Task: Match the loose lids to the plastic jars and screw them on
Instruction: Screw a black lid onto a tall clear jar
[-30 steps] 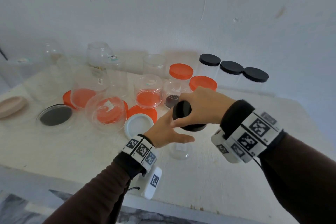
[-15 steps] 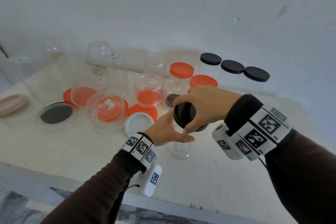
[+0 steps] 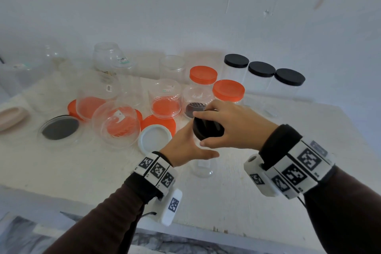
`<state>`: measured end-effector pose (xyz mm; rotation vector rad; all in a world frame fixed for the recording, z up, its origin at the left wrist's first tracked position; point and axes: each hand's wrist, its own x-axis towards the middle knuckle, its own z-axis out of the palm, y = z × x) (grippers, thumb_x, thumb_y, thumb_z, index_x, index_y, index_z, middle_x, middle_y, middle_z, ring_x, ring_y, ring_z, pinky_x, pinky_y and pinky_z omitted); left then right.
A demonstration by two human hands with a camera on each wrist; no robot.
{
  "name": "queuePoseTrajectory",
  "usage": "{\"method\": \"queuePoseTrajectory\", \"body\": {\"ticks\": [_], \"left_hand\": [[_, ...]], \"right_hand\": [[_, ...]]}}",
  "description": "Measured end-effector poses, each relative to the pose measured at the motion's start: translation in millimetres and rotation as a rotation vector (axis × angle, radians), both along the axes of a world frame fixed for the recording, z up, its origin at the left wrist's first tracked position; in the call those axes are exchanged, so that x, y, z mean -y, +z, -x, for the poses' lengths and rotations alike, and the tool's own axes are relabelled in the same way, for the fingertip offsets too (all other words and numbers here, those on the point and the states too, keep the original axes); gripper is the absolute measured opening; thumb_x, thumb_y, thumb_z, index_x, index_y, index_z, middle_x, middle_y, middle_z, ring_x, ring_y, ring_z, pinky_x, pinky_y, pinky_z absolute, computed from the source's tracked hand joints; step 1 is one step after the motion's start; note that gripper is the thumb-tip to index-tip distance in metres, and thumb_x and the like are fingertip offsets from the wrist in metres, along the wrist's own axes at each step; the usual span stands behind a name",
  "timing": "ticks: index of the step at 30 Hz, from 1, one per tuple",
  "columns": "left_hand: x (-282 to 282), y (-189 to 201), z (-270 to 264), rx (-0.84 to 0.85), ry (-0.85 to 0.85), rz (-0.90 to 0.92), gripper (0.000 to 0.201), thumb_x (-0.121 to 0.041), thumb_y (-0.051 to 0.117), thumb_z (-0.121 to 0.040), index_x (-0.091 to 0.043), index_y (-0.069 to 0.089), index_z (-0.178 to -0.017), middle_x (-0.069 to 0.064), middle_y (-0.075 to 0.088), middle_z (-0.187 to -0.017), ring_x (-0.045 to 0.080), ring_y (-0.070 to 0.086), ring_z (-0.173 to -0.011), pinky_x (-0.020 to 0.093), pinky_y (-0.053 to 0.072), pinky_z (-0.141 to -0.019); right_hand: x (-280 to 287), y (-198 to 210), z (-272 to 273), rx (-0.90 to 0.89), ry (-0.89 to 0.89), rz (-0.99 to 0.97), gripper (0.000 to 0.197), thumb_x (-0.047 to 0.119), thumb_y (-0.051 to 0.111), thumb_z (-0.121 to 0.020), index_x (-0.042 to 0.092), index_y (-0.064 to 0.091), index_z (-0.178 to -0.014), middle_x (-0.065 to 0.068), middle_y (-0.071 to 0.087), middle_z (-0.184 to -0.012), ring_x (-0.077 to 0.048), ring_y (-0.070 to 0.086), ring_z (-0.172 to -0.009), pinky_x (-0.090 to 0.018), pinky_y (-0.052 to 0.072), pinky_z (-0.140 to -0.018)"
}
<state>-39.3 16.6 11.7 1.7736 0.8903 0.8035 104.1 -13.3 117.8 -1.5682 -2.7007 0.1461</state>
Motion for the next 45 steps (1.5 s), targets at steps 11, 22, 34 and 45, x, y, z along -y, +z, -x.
{"method": "queuePoseTrajectory", "body": {"ticks": [11, 22, 34, 45], "left_hand": [[6.0, 4.9, -28.2, -0.063, -0.129, -0.003, 0.074, -0.029, 0.084, -0.060, -0.044, 0.038, -0.117, -0.020, 0.054, -0.117, -0.010, 0.050, -0.108, 0.008, 0.039, -0.090], [-35.0, 14.2, -70.7, -0.216, -0.016, -0.351, 0.044, -0.029, 0.070, -0.080, -0.022, 0.054, -0.120, -0.015, 0.053, -0.119, -0.003, 0.047, -0.111, 0.014, 0.034, -0.095], [-68.2, -8.4, -115.0, -0.608, -0.045, -0.465, 0.108, -0.087, 0.038, -0.054, -0.020, 0.036, -0.139, -0.002, 0.023, -0.151, 0.015, 0.016, -0.139, 0.040, 0.016, -0.116], [-62.3, -14.3, -129.1, -0.623, 0.045, -0.457, 0.098, -0.079, 0.037, -0.060, -0.020, 0.034, -0.139, -0.004, 0.021, -0.150, 0.012, 0.015, -0.136, 0.031, 0.015, -0.112]], "right_hand": [[19.0, -1.8, -40.5, -0.077, -0.058, 0.115, 0.072, 0.050, 0.066, -0.076, 0.035, 0.034, -0.139, 0.008, 0.034, -0.126, -0.011, 0.033, -0.111, -0.024, 0.040, -0.090], [31.7, -21.8, -148.4, -0.130, -0.324, 0.063, 0.084, 0.039, 0.069, -0.078, 0.034, 0.019, -0.146, 0.011, 0.019, -0.147, -0.012, 0.020, -0.131, -0.027, 0.036, -0.102], [-20.2, -55.3, -219.5, -0.101, -0.398, -0.307, 0.071, 0.035, 0.058, -0.089, 0.017, 0.022, -0.147, -0.002, 0.018, -0.155, -0.019, 0.011, -0.144, -0.023, -0.008, -0.108], [-55.5, -72.2, -243.8, -0.088, -0.412, -0.435, 0.066, 0.023, 0.077, -0.074, 0.001, 0.050, -0.130, -0.023, 0.048, -0.135, -0.041, 0.044, -0.126, -0.047, 0.024, -0.107]]}}
